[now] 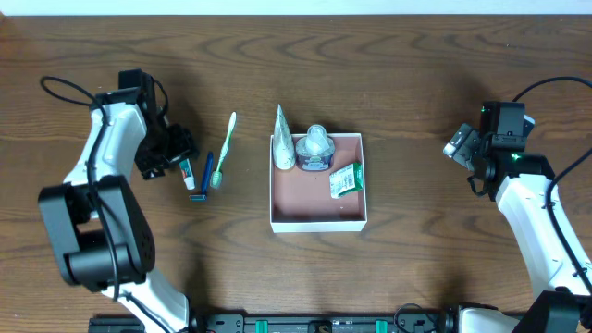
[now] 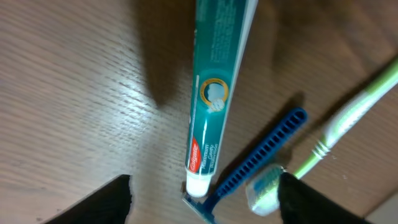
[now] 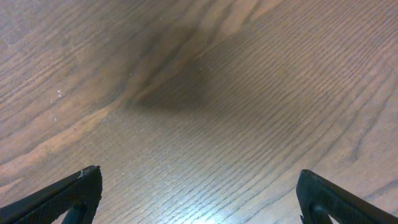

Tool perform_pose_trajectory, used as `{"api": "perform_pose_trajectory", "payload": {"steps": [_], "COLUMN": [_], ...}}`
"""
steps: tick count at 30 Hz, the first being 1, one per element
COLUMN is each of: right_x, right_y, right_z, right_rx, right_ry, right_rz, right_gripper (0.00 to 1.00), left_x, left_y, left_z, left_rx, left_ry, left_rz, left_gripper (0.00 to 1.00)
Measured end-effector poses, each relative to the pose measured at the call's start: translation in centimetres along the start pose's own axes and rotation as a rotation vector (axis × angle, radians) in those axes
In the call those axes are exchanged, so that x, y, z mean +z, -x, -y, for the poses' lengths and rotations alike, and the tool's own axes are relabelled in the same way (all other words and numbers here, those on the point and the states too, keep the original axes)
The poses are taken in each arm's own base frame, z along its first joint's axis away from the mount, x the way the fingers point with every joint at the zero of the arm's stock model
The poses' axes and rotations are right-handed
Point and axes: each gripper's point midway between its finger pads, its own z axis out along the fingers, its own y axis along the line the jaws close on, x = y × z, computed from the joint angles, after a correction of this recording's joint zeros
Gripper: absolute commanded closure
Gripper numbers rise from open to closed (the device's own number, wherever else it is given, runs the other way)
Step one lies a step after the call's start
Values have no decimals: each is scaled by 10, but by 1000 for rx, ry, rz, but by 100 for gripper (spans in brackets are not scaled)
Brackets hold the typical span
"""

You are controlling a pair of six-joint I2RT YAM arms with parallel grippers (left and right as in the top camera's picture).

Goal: Pack container
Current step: 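Reach left gripper to the teal toothpaste tube and grasp it, then carry the toothpaste tube into the box and lay it down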

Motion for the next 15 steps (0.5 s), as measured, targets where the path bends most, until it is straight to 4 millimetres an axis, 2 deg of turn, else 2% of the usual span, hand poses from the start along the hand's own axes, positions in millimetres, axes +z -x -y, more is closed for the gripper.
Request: {"api": "perform_pose_trajectory", "payload": {"steps": [7,10,11,15], "right_x": [0,0,0,0], "right_y": [0,0,0,0], "right_z": [0,0,0,0], "right_rx": [0,0,0,0], "right_ry": [0,0,0,0], "right_rz": [0,0,0,0], "right_gripper": [1,1,1,1], "left_x": [27,40,43,43], "left_y": [-2,-4,-5,-3], "left_z": [-3,-5,-6,-6], "left_rx": [-7,-12,-15,-19], "left_ry": [21,30,36,36], "left_rz": [-65,-95,-105,-99], "left_gripper": [33,44,45,60]}}
